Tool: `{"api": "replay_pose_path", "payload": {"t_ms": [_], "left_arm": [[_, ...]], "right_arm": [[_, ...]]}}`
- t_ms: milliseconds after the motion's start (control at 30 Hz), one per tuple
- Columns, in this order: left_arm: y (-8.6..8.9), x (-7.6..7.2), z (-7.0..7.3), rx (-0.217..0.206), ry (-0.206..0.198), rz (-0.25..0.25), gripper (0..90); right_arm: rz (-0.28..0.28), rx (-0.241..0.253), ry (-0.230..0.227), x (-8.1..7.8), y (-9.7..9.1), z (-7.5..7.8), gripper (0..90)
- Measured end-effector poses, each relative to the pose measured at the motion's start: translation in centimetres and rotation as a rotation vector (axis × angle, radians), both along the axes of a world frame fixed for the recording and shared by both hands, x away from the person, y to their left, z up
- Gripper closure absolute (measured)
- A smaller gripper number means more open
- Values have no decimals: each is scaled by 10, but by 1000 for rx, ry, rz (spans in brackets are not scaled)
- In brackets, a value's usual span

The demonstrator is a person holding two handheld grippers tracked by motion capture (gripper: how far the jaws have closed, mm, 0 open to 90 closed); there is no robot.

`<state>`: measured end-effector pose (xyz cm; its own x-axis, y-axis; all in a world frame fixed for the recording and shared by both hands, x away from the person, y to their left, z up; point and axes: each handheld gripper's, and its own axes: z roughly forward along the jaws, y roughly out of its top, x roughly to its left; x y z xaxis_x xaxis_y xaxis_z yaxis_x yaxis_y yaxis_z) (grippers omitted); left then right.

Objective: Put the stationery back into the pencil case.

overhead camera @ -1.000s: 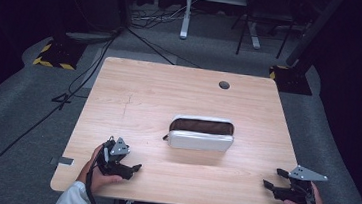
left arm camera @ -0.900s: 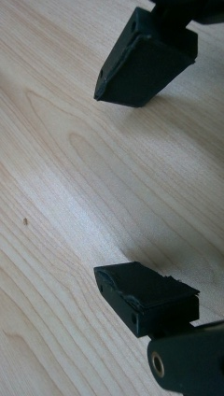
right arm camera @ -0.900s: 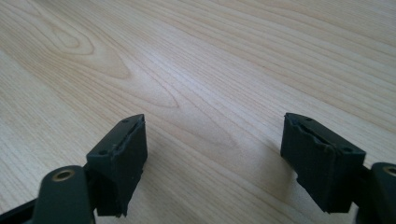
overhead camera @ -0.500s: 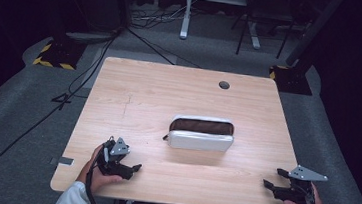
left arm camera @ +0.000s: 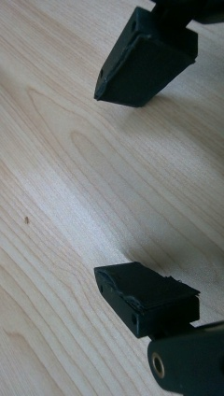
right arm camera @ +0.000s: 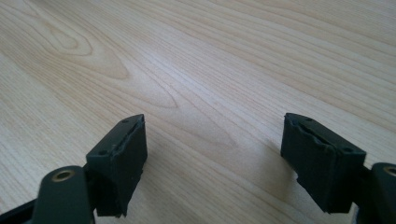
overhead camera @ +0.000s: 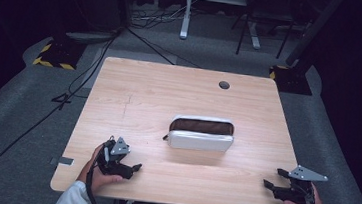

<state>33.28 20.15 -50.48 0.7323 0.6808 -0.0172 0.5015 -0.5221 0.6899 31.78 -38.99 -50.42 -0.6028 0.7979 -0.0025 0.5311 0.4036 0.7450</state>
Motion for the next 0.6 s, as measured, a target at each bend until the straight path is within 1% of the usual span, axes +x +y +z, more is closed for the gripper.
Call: {"api": "replay_pose_path", "payload": {"t_ms": [500,600], "left_arm": [[-1,1,0,-3,3,4,143],[0,1,0,6,-3,4,143]], "right_arm": [[-6,0,0,0,0,0,232],[-7,-1,0,0,0,0,232]]}}
